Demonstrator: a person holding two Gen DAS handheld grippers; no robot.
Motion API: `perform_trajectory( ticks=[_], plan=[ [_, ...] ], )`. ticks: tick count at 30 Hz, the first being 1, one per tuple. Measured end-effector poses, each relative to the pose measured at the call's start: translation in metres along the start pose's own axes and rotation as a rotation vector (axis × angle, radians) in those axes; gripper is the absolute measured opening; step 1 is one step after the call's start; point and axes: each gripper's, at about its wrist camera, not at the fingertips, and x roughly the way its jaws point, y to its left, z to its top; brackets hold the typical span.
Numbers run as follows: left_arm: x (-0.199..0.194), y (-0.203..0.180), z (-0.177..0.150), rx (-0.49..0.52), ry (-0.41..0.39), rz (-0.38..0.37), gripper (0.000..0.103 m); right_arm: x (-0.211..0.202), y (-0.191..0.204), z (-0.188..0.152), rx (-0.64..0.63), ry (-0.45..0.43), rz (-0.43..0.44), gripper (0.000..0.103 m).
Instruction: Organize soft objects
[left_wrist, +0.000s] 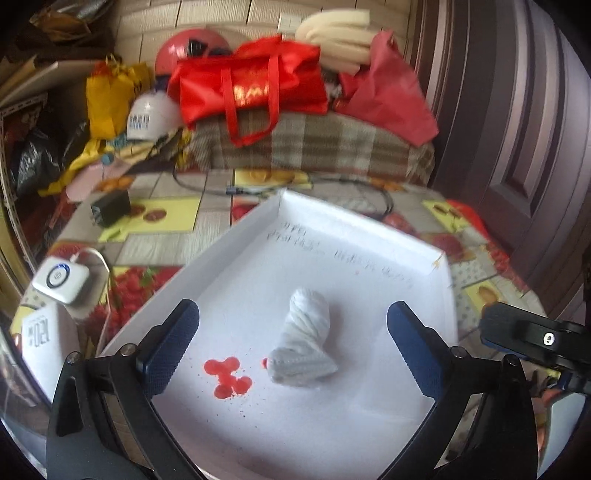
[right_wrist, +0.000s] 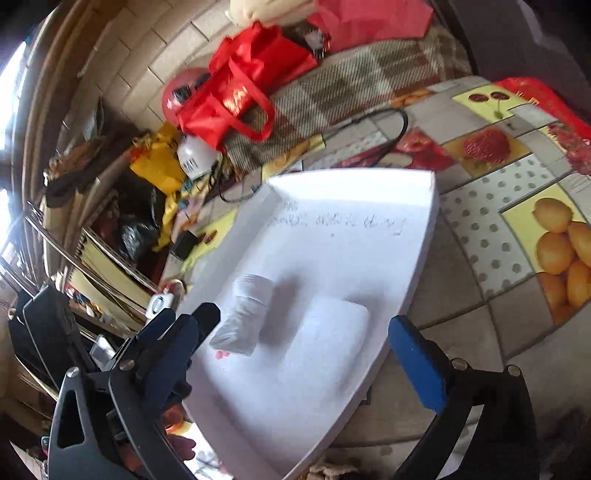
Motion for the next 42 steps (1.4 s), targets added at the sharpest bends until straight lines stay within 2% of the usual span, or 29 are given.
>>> perform_trajectory(
  ticks=[5, 7, 10, 12, 14, 16, 17, 20, 22, 24, 28, 32, 35, 42],
  plan=[
    [-0.046, -0.016, 0.002, 0.043, -0.087, -0.065, 0.103, -0.053, -0.007, -0.009, -0.004, -0.123, 0.041, 0.103],
    [-0.065, -0.027, -0.003, 0.081, -0.106, -0.121, 0.103, -0.08, -0.016, -0.018, -0.008, -0.191, 0.036, 0.103],
    [-0.098, -0.053, -0.028, 0.209, -0.098, -0.319, 0.103, -0.118, -0.039, -0.035, 0.001, -0.271, 0.0, 0.103],
    [-0.113, -0.067, -0.05, 0.305, -0.052, -0.453, 0.103, -0.135, -0.058, -0.045, 0.018, -0.313, -0.04, 0.103],
    [-0.127, -0.08, -0.082, 0.405, 0.05, -0.68, 0.103, -0.152, -0.081, -0.058, 0.046, -0.353, -0.101, 0.103],
    [-0.135, -0.087, -0.116, 0.476, 0.177, -0.87, 0.103, -0.169, -0.109, -0.072, 0.096, -0.394, -0.16, 0.103],
    [-0.137, -0.089, -0.13, 0.503, 0.226, -0.906, 0.103, -0.175, -0.12, -0.077, 0.114, -0.413, -0.192, 0.103],
    [-0.132, -0.091, -0.171, 0.566, 0.389, -0.891, 0.103, -0.19, -0.149, -0.086, 0.159, -0.46, -0.291, 0.103],
    [-0.124, -0.093, -0.182, 0.574, 0.451, -0.842, 0.103, -0.194, -0.165, -0.089, 0.198, -0.476, -0.324, 0.103],
    [-0.111, -0.101, -0.187, 0.589, 0.481, -0.776, 0.102, -0.194, -0.179, -0.091, 0.256, -0.487, -0.323, 0.103],
    [-0.101, -0.127, -0.183, 0.655, 0.433, -0.722, 0.102, -0.189, -0.199, -0.097, 0.337, -0.466, -0.266, 0.103],
    [-0.08, -0.173, -0.184, 0.801, 0.373, -0.609, 0.102, -0.193, -0.201, -0.097, 0.327, -0.49, -0.235, 0.103],
    [-0.074, -0.184, -0.187, 0.811, 0.368, -0.617, 0.102, -0.194, -0.201, -0.099, 0.323, -0.496, -0.23, 0.103],
    [-0.074, -0.182, -0.189, 0.811, 0.365, -0.618, 0.102, -0.194, -0.208, -0.102, 0.342, -0.49, -0.209, 0.103]
  ],
)
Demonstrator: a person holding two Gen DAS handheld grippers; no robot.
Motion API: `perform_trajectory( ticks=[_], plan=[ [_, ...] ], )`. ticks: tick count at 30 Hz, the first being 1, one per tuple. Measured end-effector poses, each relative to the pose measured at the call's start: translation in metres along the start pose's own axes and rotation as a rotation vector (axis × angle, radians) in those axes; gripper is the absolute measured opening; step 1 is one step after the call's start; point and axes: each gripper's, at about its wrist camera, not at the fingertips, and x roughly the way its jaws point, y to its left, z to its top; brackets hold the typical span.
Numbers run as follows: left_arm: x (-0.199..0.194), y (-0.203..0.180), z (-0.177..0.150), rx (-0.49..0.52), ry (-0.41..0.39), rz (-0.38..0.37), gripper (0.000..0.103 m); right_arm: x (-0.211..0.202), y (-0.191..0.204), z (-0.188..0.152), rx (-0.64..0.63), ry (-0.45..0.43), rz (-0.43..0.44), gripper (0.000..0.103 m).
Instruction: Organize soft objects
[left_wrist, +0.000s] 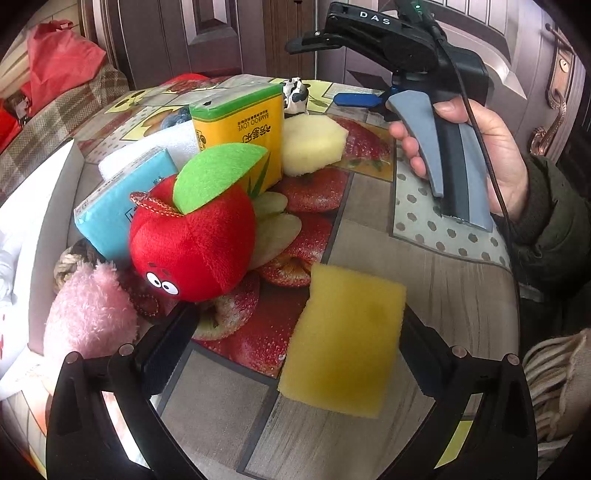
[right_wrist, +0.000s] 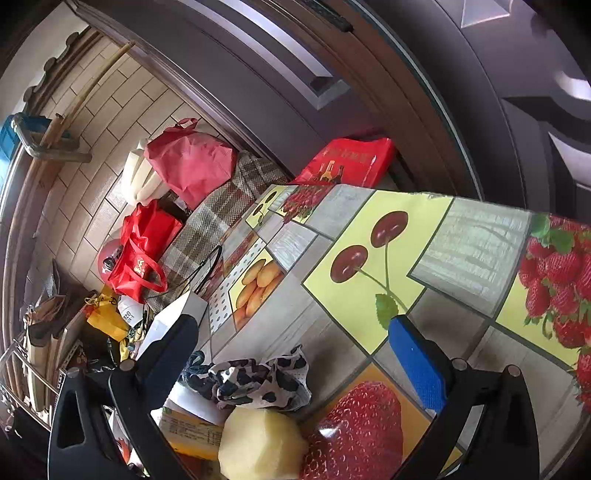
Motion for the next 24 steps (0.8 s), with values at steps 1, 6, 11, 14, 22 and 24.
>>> perform_trajectory(
  ticks=[1, 6, 11, 14, 22, 24],
  plan=[
    [0.0001, -0.0008, 0.0001, 0.0, 0.0, 0.0, 0.102, 0.0001, 0.0006, -0.0003, -0.004, 0.003, -0.003, 0.103],
    [-0.0012, 0.0001, -0.0013, 0.0, 0.0, 0.0, 0.102, 0.0, 0.0023, -0.0014, -0.002, 0.001, 0.012, 0.103],
    [-0.001, -0.0003, -0.0009, 0.0, 0.0, 0.0, 0.102, 0.0, 0.002, -0.0014, -0.001, -0.001, 0.016, 0.103],
    [-0.0009, -0.0005, -0.0006, 0.0, 0.0, 0.0, 0.102, 0.0003, 0.002, -0.0014, -0.002, 0.002, 0.014, 0.103],
    [-0.0009, -0.0005, -0.0007, 0.0, 0.0, 0.0, 0.102, 0.0002, 0.0017, -0.0015, -0.001, 0.002, 0.016, 0.103],
    [-0.0004, -0.0011, -0.0003, 0.0, 0.0, 0.001, 0.102, 0.0003, 0.0021, -0.0017, -0.002, 0.004, 0.015, 0.103]
  ],
)
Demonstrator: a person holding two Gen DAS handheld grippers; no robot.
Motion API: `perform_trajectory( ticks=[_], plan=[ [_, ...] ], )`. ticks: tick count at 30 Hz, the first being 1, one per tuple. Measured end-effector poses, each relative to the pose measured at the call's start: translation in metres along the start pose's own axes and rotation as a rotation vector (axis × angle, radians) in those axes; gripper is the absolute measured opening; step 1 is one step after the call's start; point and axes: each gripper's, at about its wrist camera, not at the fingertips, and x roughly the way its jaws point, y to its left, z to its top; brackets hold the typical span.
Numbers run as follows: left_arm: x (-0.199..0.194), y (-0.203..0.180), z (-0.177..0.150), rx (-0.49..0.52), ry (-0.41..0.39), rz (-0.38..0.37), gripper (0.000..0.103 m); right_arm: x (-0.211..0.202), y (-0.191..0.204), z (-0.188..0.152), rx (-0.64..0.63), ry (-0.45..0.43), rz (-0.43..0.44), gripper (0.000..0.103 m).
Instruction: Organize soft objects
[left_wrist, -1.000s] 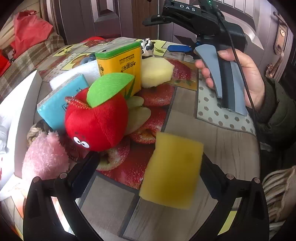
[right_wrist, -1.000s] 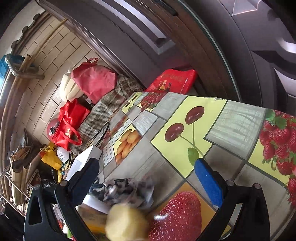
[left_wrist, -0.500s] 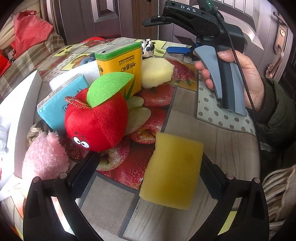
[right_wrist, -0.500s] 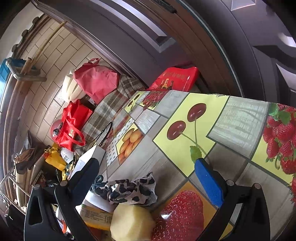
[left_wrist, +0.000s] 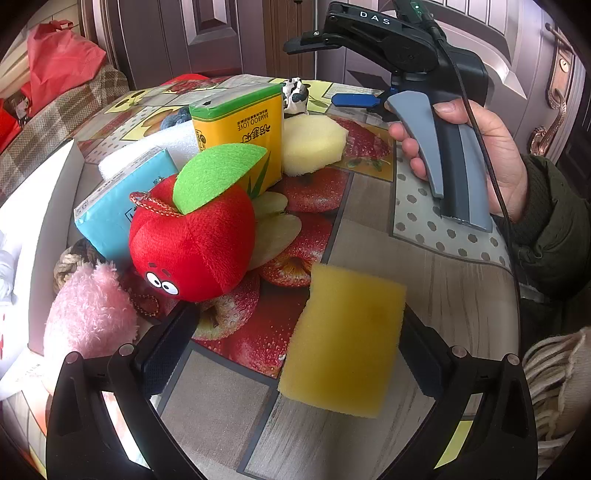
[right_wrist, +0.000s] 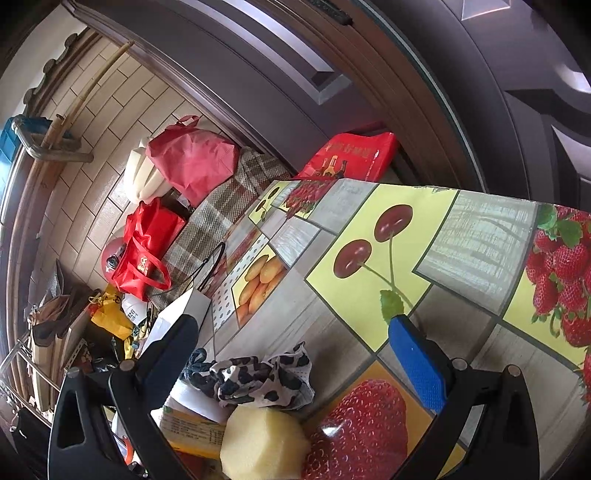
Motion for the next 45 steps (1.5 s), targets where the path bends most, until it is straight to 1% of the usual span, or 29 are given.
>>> perform_trajectory(
  ticks=[30, 45],
  plan=[
    [-0.0005, 0.0007, -0.0006, 0.001, 0.0, 0.0, 0.102, -0.0006, 0.0012, -0.0011, 0.0, 0.002, -0.002, 0.103],
    [-0.0002, 0.0001, 0.0001, 0.002, 0.001, 0.0, 0.102, -0.0016, 0.0031, -0.002, 0.001, 0.004, 0.011, 0.103]
  ],
)
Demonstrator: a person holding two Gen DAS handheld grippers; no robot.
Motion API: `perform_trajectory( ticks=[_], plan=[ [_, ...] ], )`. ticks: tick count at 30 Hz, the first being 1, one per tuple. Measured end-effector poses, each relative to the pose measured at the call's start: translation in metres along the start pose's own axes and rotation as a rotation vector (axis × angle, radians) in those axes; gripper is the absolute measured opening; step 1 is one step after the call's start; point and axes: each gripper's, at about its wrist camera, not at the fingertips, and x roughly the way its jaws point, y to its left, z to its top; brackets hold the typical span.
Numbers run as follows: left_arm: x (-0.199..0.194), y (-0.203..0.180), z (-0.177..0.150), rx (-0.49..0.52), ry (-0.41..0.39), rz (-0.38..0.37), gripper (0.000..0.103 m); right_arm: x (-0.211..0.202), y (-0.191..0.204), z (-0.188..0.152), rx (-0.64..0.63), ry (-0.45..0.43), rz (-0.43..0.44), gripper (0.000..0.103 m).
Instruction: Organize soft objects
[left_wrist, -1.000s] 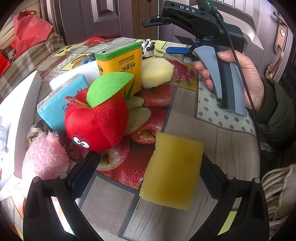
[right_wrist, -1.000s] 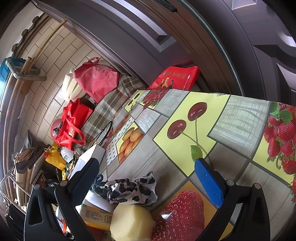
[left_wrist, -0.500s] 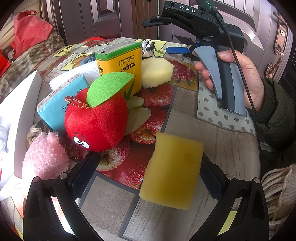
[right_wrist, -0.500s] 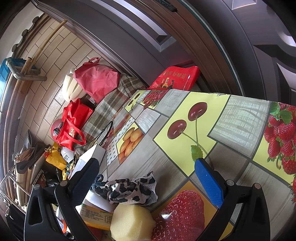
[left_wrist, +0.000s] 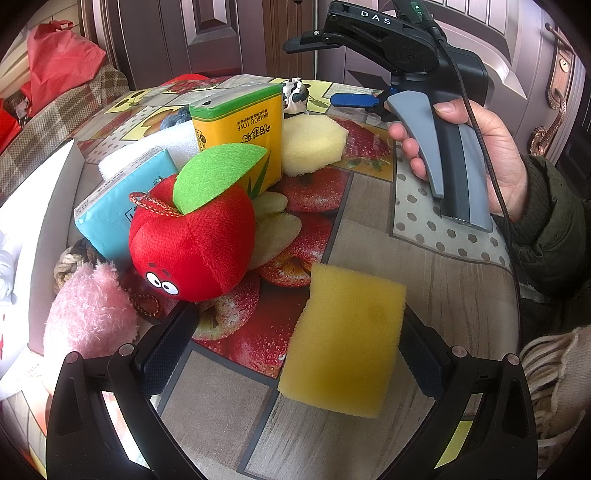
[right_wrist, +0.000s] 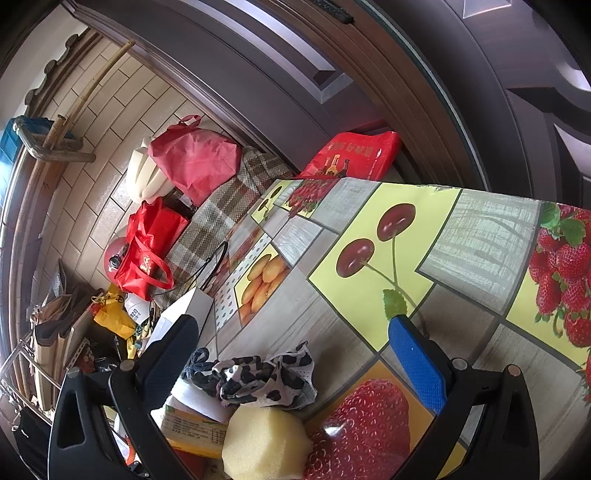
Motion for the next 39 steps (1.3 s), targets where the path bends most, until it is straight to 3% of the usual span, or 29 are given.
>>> perform_trajectory(
  ticks=[15, 18, 21, 24, 28, 32, 34, 39],
  plan=[
    [0.0, -0.001, -0.001, 0.0, 0.001, 0.004, 0.102, 0.001, 0.001, 0.0, 0.0, 0.003, 0.002, 0.103],
    [-0.004, -0.006, -0.003, -0.026, -0.005, 0.063, 0.102, 0.0, 0.0, 0.0, 0.002, -0.001, 0.007, 0.103],
    [-0.039, -0.015, -0.018, -0.038, -0.099, 0.09, 0.102, 0.0, 0.0, 0.002, 0.011, -0.011, 0.024, 0.103],
    [-0.088, -0.001, -0.037, -0.13, -0.221, 0.102, 0.103, -0.001, 0.001, 0.003, 0.012, -0.015, 0.03, 0.103],
    [-0.128, 0.033, -0.052, -0.238, -0.291, 0.239, 0.103, 0.0, 0.001, 0.003, 0.007, -0.005, 0.047, 0.103],
    [-0.119, 0.064, -0.049, -0.335, -0.25, 0.231, 0.103, 0.0, 0.0, 0.002, 0.006, 0.001, 0.052, 0.103],
    [-0.102, 0.066, -0.041, -0.306, -0.217, 0.203, 0.103, 0.0, 0.001, 0.002, 0.005, 0.001, 0.051, 0.103],
    [-0.06, 0.054, -0.019, -0.214, -0.133, 0.246, 0.099, 0.0, -0.001, 0.003, 0.003, 0.005, 0.052, 0.103]
  ],
)
